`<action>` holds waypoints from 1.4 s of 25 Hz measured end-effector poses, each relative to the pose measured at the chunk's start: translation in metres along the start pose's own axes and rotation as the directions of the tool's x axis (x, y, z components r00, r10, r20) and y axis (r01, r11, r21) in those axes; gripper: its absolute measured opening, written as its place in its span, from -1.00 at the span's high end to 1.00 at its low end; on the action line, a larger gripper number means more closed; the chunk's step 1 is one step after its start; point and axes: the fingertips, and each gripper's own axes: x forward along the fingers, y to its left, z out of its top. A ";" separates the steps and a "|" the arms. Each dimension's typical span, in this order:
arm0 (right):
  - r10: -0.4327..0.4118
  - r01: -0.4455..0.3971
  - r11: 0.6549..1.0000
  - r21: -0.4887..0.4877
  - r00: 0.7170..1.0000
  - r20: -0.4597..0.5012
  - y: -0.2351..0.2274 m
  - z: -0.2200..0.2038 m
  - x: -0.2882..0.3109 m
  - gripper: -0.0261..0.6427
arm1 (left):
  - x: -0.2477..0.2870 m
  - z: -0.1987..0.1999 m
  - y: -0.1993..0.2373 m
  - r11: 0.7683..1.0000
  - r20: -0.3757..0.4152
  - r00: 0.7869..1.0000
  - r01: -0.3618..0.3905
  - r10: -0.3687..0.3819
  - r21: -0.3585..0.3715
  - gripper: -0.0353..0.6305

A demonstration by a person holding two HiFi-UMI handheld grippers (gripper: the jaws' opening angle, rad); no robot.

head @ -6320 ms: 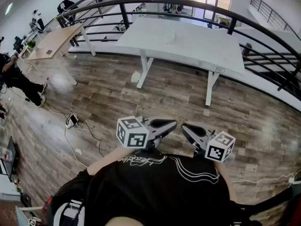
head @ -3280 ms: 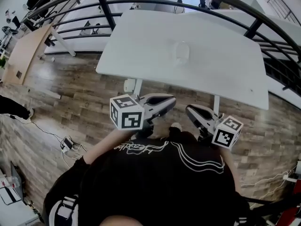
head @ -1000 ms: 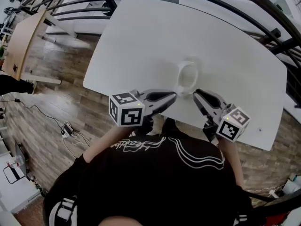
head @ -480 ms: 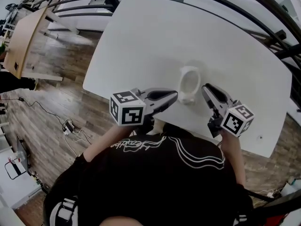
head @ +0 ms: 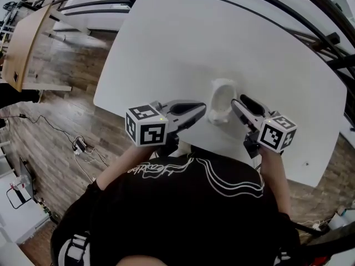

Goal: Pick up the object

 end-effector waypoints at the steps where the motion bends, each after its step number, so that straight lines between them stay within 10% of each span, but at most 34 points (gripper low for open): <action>1: -0.014 0.014 1.000 -0.006 1.000 -0.019 -0.003 -0.002 0.003 0.47 | 0.001 0.000 0.002 1.000 -0.001 1.000 0.001 -0.001 -0.006 0.87; 35: 0.097 -0.065 0.989 0.136 0.964 -0.247 -0.021 -0.037 0.039 0.48 | 0.011 0.000 0.018 0.997 -0.011 1.000 -0.005 0.004 -0.071 0.87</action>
